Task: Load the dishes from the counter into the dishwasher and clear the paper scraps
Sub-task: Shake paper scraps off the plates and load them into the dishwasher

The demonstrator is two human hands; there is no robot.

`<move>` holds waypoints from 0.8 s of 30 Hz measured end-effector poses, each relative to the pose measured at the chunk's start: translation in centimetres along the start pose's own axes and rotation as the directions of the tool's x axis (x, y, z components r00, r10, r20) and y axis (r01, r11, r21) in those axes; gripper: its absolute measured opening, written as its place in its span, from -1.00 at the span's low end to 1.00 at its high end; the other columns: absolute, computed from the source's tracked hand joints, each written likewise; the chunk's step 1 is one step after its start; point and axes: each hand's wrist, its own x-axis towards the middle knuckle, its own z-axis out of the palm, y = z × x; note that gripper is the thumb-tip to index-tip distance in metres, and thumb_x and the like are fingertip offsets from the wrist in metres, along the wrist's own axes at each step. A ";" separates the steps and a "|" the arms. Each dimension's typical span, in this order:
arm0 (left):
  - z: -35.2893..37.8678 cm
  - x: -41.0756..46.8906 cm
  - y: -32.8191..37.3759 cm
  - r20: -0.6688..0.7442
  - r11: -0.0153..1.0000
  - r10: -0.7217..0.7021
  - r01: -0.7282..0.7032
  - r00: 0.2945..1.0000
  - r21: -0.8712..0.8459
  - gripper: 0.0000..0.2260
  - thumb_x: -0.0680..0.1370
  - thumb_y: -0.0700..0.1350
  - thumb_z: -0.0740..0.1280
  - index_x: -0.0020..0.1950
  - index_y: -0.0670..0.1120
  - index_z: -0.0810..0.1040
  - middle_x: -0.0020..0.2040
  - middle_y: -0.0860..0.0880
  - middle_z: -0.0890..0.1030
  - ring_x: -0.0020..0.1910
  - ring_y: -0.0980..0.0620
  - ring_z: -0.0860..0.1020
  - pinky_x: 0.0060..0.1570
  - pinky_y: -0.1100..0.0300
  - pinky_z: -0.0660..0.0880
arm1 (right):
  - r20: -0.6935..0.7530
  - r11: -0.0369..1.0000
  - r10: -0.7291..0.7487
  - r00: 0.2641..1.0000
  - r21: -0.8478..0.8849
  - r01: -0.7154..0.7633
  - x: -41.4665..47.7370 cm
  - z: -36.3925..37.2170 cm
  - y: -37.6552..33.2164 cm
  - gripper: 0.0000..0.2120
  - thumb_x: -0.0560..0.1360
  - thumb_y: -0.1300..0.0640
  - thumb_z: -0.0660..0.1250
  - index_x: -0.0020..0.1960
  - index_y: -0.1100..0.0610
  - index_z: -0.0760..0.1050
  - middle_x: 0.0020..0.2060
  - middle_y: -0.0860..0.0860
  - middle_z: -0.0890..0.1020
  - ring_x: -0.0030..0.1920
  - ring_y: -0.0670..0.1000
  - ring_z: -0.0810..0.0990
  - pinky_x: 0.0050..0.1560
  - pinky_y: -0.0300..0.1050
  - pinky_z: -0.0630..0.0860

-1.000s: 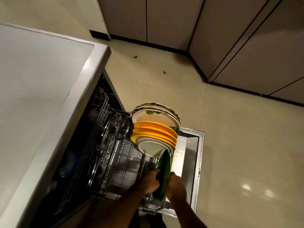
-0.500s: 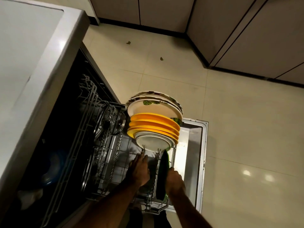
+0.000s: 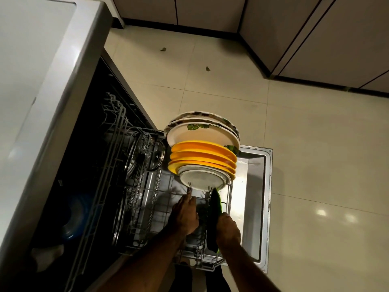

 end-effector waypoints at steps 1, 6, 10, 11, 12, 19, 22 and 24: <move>0.0 0.0 0.0 0.000 1.000 0.003 -0.003 1.000 0.000 -0.40 0.62 -0.04 0.29 0.62 -0.10 0.18 0.66 -0.07 0.09 0.57 -0.09 0.22 0.50 0.02 0.28 | -0.002 1.000 0.004 1.000 0.005 -0.004 0.0 0.2 -0.1 -0.76 0.70 0.11 0.24 0.33 0.17 0.43 0.15 0.04 0.65 0.11 0.02 0.69 0.01 -0.20 0.58; -0.2 -0.4 -0.1 0.003 1.000 0.015 -0.015 1.000 0.007 -0.42 0.62 -0.03 0.29 0.61 -0.08 0.20 0.66 -0.06 0.10 0.57 -0.08 0.22 0.50 0.01 0.28 | -0.008 0.997 0.039 0.999 0.062 -0.038 -0.9 0.1 -0.8 -0.74 0.68 0.13 0.26 0.34 0.17 0.38 0.18 0.09 0.65 0.13 0.10 0.70 0.08 -0.05 0.66; -1.4 -1.2 0.3 -0.010 0.999 0.035 -0.035 0.999 0.036 -0.42 0.63 -0.04 0.27 0.62 -0.08 0.19 0.66 -0.07 0.07 0.60 -0.07 0.15 0.53 0.01 0.23 | -0.008 0.997 0.017 1.000 0.077 -0.017 -1.7 -1.3 -1.1 -0.75 0.69 0.16 0.23 0.34 0.19 0.38 0.18 0.12 0.65 0.13 0.12 0.70 0.10 -0.05 0.66; -1.8 -1.6 0.4 -0.016 0.998 0.044 -0.043 0.999 0.046 -0.42 0.63 -0.04 0.27 0.62 -0.08 0.17 0.67 -0.07 0.06 0.61 -0.07 0.13 0.54 0.00 0.21 | -0.008 0.996 0.001 1.000 0.087 0.000 -2.1 -1.7 -1.2 -0.75 0.69 0.14 0.23 0.33 0.19 0.39 0.17 0.12 0.65 0.11 0.10 0.70 0.10 -0.05 0.66; -2.3 -2.1 0.6 -0.025 0.997 0.052 -0.050 0.998 0.056 -0.41 0.64 -0.05 0.26 0.63 -0.08 0.16 0.67 -0.08 0.05 0.62 -0.07 0.10 0.55 0.00 0.18 | -0.015 0.995 -0.018 1.000 0.093 0.020 -2.6 -2.4 -1.2 -0.76 0.70 0.11 0.23 0.32 0.18 0.40 0.15 0.11 0.65 0.09 0.08 0.70 0.09 -0.05 0.67; -8.7 -5.9 2.7 -0.138 0.973 0.135 -0.105 0.981 0.205 -0.37 0.63 -0.05 0.23 0.66 -0.05 0.07 0.68 -0.09 -0.20 0.65 -0.10 -0.22 0.60 -0.07 -0.04 | -0.299 0.935 -0.355 0.886 -0.103 0.340 -6.9 -9.3 -3.3 -0.61 0.63 -0.01 0.27 0.38 0.16 0.43 0.23 0.12 0.61 0.24 0.15 0.58 0.28 0.04 0.51; -13.8 -8.1 4.3 -0.209 0.954 0.155 -0.092 0.965 0.284 -0.37 0.63 -0.03 0.21 0.66 -0.04 0.06 0.66 -0.12 -0.29 0.63 -0.13 -0.30 0.59 -0.14 -0.12 | -0.364 0.901 -0.434 0.824 -0.166 0.401 -9.1 -13.7 -5.1 -0.44 0.64 -0.15 0.18 0.51 0.15 0.33 0.44 0.15 0.48 0.47 0.20 0.41 0.51 0.16 0.32; -17.2 -9.6 4.9 -0.232 0.951 0.152 -0.079 0.961 0.299 -0.35 0.63 -0.02 0.21 0.67 -0.06 0.02 0.65 -0.13 -0.30 0.63 -0.15 -0.29 0.57 -0.16 -0.15 | -0.388 0.883 -0.470 0.793 -0.196 0.427 -10.6 -16.8 -6.1 -0.39 0.66 -0.19 0.12 0.57 0.16 0.27 0.53 0.16 0.38 0.56 0.21 0.29 0.58 0.17 0.17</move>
